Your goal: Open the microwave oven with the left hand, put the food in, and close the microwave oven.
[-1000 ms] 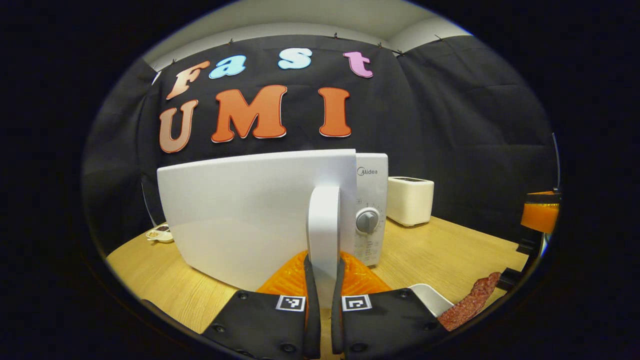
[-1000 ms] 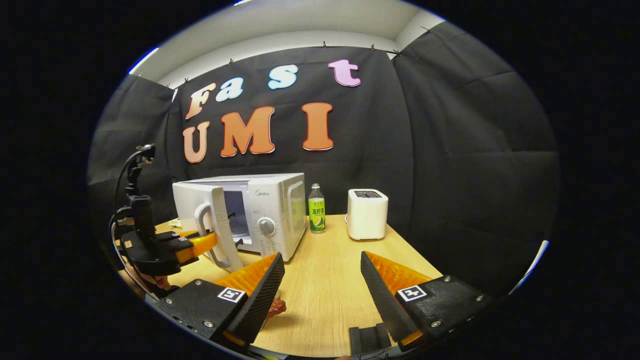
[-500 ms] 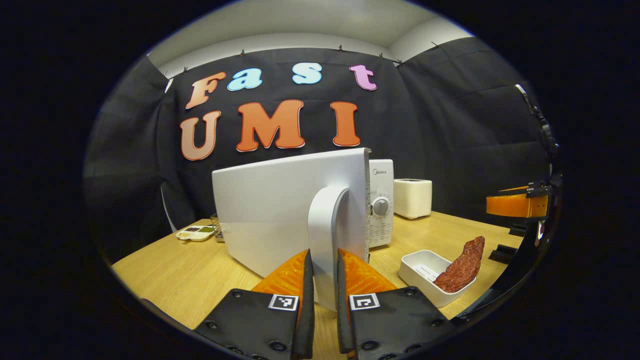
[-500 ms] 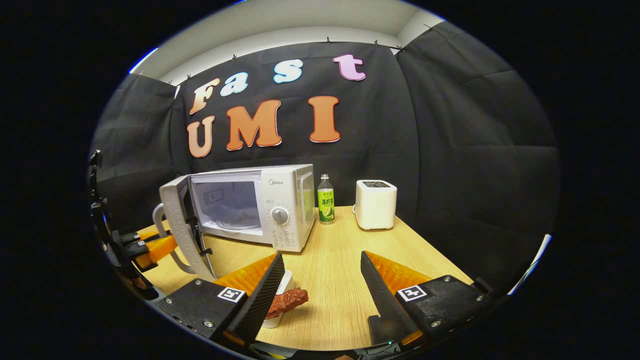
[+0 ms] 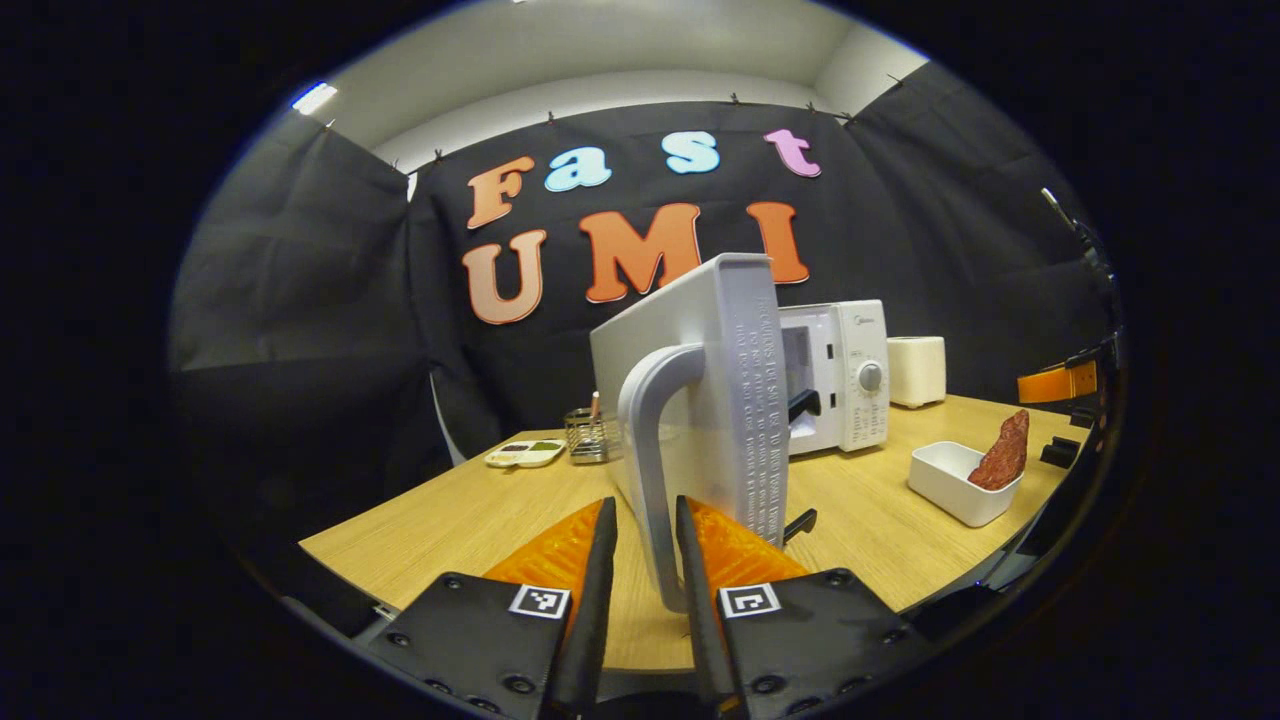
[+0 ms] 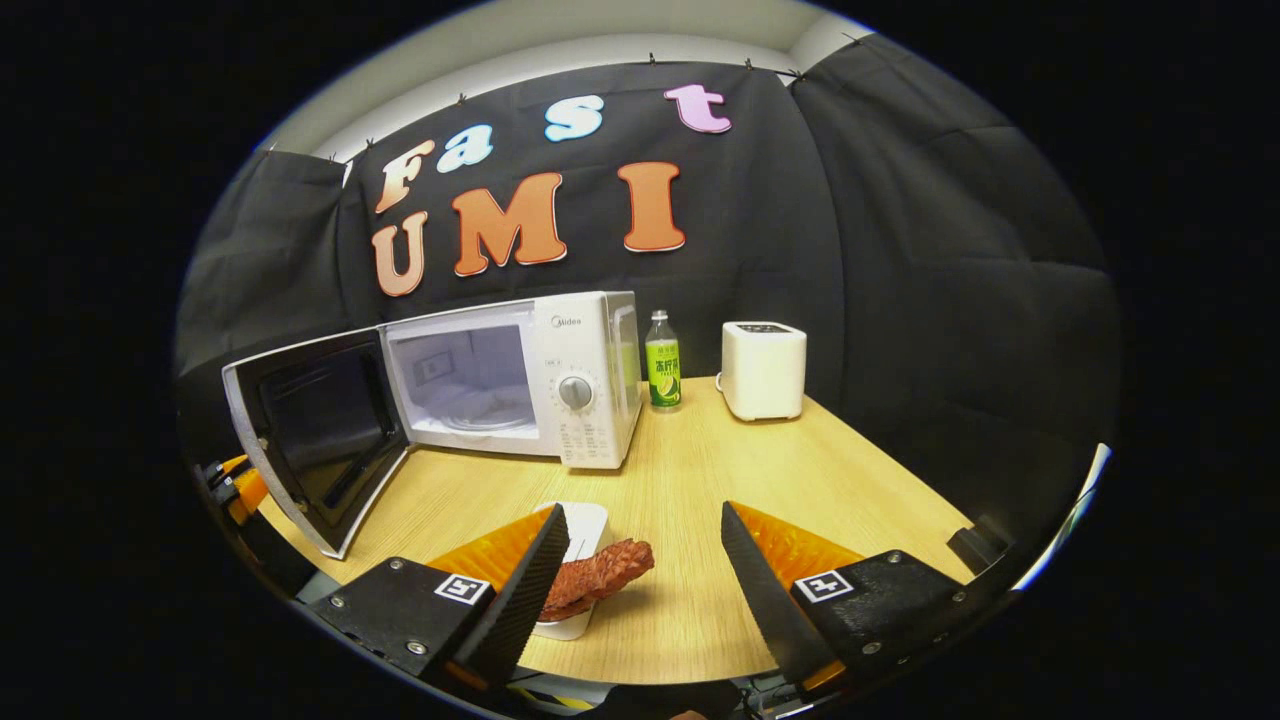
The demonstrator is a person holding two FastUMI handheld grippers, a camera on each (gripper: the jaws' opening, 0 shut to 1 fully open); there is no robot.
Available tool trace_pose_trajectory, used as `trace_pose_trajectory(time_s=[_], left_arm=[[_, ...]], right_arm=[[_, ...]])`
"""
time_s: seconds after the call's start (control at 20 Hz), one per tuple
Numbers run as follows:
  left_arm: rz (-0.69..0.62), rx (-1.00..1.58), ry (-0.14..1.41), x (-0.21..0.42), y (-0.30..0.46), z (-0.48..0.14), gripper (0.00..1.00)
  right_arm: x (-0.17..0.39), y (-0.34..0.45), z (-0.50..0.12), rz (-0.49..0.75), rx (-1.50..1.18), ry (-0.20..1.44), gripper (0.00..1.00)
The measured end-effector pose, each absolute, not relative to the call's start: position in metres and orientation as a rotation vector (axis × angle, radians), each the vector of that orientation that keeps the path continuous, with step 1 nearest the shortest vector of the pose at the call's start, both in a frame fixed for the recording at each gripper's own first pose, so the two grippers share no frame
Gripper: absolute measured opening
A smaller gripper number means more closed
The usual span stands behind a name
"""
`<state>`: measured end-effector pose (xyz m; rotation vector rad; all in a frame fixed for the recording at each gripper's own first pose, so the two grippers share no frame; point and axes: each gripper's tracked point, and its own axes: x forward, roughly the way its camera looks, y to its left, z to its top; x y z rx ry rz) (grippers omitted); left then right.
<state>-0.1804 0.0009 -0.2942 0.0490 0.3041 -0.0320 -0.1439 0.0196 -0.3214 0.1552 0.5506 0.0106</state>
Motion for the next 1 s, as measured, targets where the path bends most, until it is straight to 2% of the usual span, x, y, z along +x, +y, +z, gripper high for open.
trace_pose_trajectory(time_s=[0.15, 0.2, 0.3, 0.35, 0.45, 0.55, 0.6, 0.7, 0.9, 1.0], left_arm=[[0.004, 0.032, 0.310, -0.186, 0.041, -0.292, 0.54], [0.012, 0.030, 0.308, -0.188, 0.052, -0.291, 0.51], [0.023, 0.029, 0.300, -0.192, 0.069, -0.290, 0.68], [0.022, 0.030, 0.297, -0.194, 0.075, -0.290, 0.71], [0.029, 0.017, 0.290, -0.200, 0.090, -0.288, 0.70], [0.055, -0.003, 0.292, -0.204, 0.107, -0.291, 0.76], [0.075, -0.011, 0.293, -0.206, 0.118, -0.291, 0.73], [0.114, -0.025, 0.293, -0.206, 0.134, -0.291, 0.76], [0.154, -0.045, 0.274, -0.201, 0.151, -0.283, 0.76], [0.169, -0.049, 0.267, -0.197, 0.156, -0.282, 0.73]], right_arm=[[-0.145, 0.024, -0.330, 0.005, 0.166, 0.574, 0.95], [-0.146, 0.026, -0.334, 0.003, 0.173, 0.589, 0.95], [-0.146, 0.029, -0.342, 0.002, 0.192, 0.614, 0.95], [-0.146, 0.030, -0.347, -0.003, 0.205, 0.628, 0.97], [-0.147, 0.031, -0.356, -0.005, 0.249, 0.662, 0.94], [-0.147, 0.032, -0.368, -0.012, 0.308, 0.707, 0.92], [-0.149, 0.033, -0.371, -0.016, 0.337, 0.725, 0.90], [-0.148, 0.033, -0.375, -0.022, 0.404, 0.739, 0.86], [-0.141, 0.039, -0.376, -0.025, 0.553, 0.738, 0.71], [-0.140, 0.043, -0.379, -0.021, 0.630, 0.738, 0.62]])
